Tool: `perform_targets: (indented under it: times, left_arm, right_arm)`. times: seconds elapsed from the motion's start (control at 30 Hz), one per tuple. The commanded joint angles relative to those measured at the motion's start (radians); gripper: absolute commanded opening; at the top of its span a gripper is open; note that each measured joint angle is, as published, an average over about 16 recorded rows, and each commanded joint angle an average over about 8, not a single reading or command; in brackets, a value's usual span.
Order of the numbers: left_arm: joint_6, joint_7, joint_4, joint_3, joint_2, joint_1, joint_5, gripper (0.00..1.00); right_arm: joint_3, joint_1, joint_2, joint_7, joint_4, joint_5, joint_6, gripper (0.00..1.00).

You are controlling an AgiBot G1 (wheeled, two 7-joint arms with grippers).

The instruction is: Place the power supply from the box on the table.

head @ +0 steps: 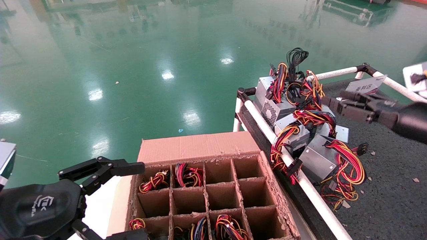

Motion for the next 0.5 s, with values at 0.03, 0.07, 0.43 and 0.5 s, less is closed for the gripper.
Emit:
perform_targets:
  times: [0.03,0.07,0.43,0.5]
  left_arm:
    - [0.000,0.000,0.000,0.000,0.000,0.000,0.000,1.00]
    - [0.000,0.000,0.000,0.000,0.000,0.000,0.000,1.00]
    - [0.000,0.000,0.000,0.000,0.000,0.000,0.000,1.00]
    - [0.000,0.000,0.000,0.000,0.000,0.000,0.000,1.00]
  right_arm:
    - [0.001,0.009,0.002,0.006,0.004,0.001,-0.009,1.00]
    - [0.000,0.012,0.002,0.007,0.006,0.000,-0.013,1.00]
    - [0.001,-0.050,0.020,0.034,0.131,0.049,-0.036,1.00]
    - [0.002,-0.074,0.026,0.043,0.173,0.067,-0.039,1.00]
